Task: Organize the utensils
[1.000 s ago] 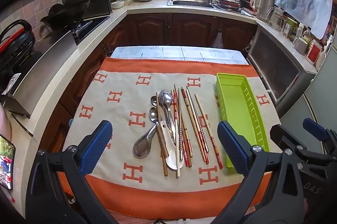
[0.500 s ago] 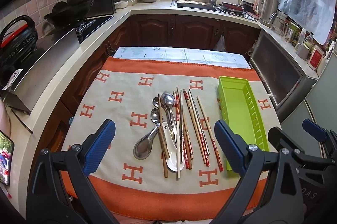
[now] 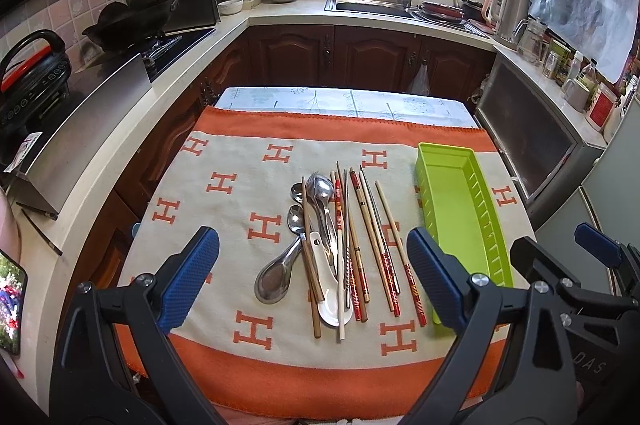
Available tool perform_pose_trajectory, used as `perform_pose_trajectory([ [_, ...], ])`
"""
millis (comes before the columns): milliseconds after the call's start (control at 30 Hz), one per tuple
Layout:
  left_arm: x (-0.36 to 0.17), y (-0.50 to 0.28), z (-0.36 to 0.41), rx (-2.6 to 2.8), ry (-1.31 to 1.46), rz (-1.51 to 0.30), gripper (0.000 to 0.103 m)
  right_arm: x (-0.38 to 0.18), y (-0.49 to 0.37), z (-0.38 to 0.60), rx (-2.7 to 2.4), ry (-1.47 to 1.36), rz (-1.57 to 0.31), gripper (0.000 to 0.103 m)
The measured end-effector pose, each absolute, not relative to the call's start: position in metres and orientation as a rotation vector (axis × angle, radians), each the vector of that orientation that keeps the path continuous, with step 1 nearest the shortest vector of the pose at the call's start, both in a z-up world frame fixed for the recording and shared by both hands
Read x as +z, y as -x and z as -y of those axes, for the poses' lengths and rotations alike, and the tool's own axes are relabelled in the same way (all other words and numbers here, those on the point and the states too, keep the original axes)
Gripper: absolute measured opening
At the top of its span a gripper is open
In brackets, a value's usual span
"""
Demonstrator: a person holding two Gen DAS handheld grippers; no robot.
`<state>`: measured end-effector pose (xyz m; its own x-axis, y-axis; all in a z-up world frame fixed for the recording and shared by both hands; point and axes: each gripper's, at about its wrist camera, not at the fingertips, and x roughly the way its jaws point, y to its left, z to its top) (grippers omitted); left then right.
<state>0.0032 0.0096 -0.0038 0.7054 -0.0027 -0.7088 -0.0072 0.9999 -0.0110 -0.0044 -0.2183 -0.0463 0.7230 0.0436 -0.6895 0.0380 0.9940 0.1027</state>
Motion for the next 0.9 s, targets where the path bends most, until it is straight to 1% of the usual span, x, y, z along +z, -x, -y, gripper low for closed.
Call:
perform_pose_trajectory([
  [900,-0.0089,-0.0082,-0.0090,0.018,-0.015,-0.801,0.094,-0.0463,0.0039,0.2188,0.005,-0.116,-0.767,0.100],
])
